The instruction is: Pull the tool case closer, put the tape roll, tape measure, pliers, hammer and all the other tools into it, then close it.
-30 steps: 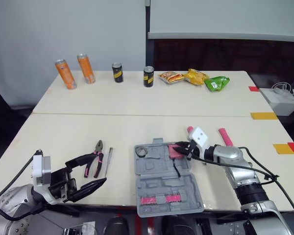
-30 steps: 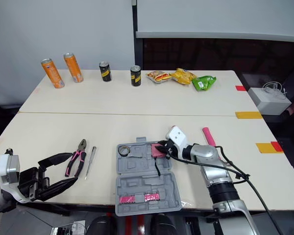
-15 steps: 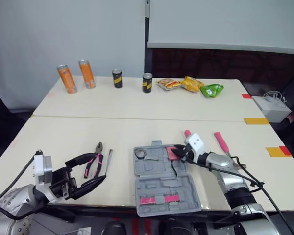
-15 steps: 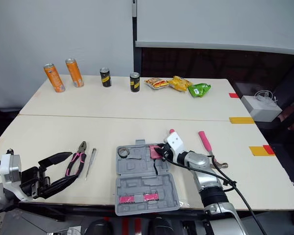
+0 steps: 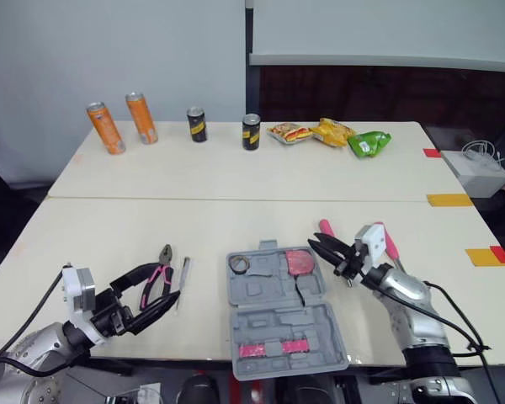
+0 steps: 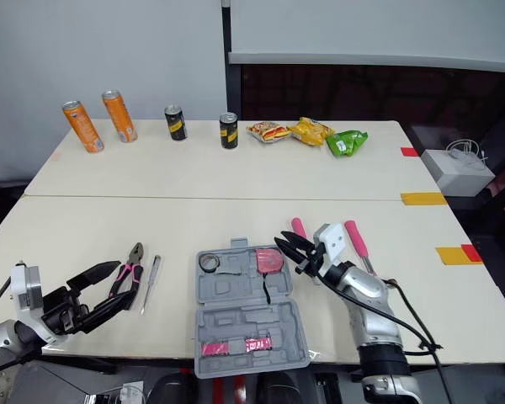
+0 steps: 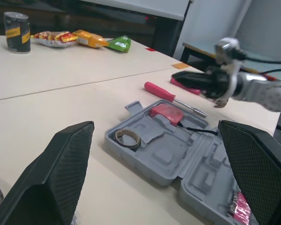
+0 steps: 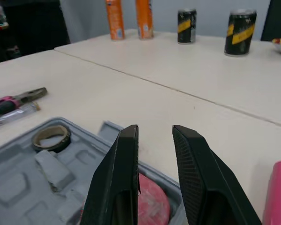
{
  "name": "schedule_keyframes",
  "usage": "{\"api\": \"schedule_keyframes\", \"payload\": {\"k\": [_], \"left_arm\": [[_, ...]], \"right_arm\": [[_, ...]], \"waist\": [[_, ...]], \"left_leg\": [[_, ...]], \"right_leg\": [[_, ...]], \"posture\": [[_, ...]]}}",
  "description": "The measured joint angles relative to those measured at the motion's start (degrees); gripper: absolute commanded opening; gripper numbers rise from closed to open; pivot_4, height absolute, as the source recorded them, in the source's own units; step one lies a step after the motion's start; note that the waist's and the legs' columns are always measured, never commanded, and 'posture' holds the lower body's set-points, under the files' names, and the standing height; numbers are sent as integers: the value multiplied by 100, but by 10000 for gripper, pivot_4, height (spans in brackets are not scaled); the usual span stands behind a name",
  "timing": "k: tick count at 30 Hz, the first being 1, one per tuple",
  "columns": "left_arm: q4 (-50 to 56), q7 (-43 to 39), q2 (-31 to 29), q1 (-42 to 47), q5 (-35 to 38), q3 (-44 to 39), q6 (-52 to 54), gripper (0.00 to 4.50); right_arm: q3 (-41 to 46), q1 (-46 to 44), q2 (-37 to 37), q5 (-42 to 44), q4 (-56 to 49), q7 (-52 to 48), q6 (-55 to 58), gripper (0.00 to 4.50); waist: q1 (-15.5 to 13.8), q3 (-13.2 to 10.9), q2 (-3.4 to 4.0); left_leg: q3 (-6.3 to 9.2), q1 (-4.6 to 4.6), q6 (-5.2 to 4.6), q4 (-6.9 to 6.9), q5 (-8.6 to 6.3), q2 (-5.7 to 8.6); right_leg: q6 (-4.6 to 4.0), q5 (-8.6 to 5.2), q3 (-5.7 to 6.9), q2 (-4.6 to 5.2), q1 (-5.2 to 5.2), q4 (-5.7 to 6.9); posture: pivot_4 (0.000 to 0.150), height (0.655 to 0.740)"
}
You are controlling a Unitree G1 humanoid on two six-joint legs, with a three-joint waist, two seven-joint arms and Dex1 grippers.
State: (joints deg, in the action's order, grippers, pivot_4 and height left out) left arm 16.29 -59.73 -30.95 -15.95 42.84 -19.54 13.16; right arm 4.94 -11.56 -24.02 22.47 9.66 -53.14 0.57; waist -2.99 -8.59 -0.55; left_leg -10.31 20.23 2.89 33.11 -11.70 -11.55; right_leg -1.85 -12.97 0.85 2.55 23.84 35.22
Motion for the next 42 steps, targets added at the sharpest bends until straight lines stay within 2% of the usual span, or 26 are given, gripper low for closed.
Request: {"api": "schedule_keyframes", "payload": {"k": [2,6,9,10,12,18,23,26,29,32,36,42], "left_arm": [[-112,-27,17,-174,-1,-52,-17,45000],[-309,-132,60,-551,0,-293,-141,45000],[-593,-302,72,-965,-21,-565,-376,45000],[-753,-343,75,-1143,-73,-691,-432,45000],[-954,-364,92,-1250,-126,-754,-478,45000],[-1520,-487,131,-1418,-255,-963,-795,45000],[-1554,-510,145,-1095,-300,-941,-829,45000],[-1400,-507,132,-849,-240,-901,-756,45000],[-1197,-355,85,-556,-218,-854,-564,45000],[-854,43,87,-307,-188,-776,-294,45000],[-209,1028,83,-38,-206,-639,378,45000],[711,3123,-253,575,-131,-514,2277,45000]], "right_arm": [[91,421,-260,122,-331,-177,81,19305],[522,1437,-827,331,-795,-571,110,33033],[1248,2549,-1159,600,-1101,-876,-2,43006],[1502,2847,-1234,637,-1072,-941,-27,44501],[1779,3126,-1245,692,-1042,-1002,-107,44501],[2453,3695,-1250,740,-348,-1188,-543,44501],[2435,3492,-1207,740,-262,-1107,-612,44501],[2321,3279,-1155,759,-586,-846,-343,44501],[2139,2998,-1143,839,-1027,-592,40,44501],[1948,2739,-1145,966,-1515,-535,220,44501],[1569,2304,-1264,983,-2053,-540,385,44501],[1120,1254,-1944,1458,-2347,-1235,1117,44501]], "waist": [[-7,-2,3],[-20,-5,6],[-45,-4,9],[-32,-5,8],[-24,-7,4],[-53,-4,-3],[-56,0,4],[-56,1,6],[-55,2,9],[-56,3,10],[-51,3,11],[-5,0,15]], "left_leg": [[-1,-2,8,-3,-8,-6],[-5,-7,39,-1,-42,-6],[-8,-22,40,-4,-52,-5],[-11,-24,41,-4,-56,-6],[-10,-23,40,-4,-55,-5],[-12,-29,38,-3,-57,-3],[-12,-34,37,-3,-56,-3],[-12,-34,37,-2,-55,-3],[-12,-32,37,-2,-55,-3],[-9,-28,36,-1,-54,-4],[-6,-25,34,9,-53,-4],[7,-25,34,43,-50,-2]], "right_leg": [[-1,-2,3,-6,-4,-13],[8,-11,-3,-4,-15,-27],[17,-18,-6,-3,-32,-44],[23,-21,-10,-3,-33,-47],[54,-39,-11,-3,-32,-48],[62,-44,-17,-1,-37,-54],[56,-40,-17,-1,-39,-47],[18,-17,-16,-1,-38,-42],[16,-16,-15,-1,-36,-39],[16,-16,-11,-1,-36,-36],[17,-16,-9,-1,-35,-24],[14,-15,-8,0,-38,9]], "posture": [[1500,7400],[1500,7400],[1500,7400],[1500,7400],[1500,7400],[1500,7400],[1500,7400],[1500,7400],[1500,7400],[1500,7400],[1500,7400],[1500,7400]]}}
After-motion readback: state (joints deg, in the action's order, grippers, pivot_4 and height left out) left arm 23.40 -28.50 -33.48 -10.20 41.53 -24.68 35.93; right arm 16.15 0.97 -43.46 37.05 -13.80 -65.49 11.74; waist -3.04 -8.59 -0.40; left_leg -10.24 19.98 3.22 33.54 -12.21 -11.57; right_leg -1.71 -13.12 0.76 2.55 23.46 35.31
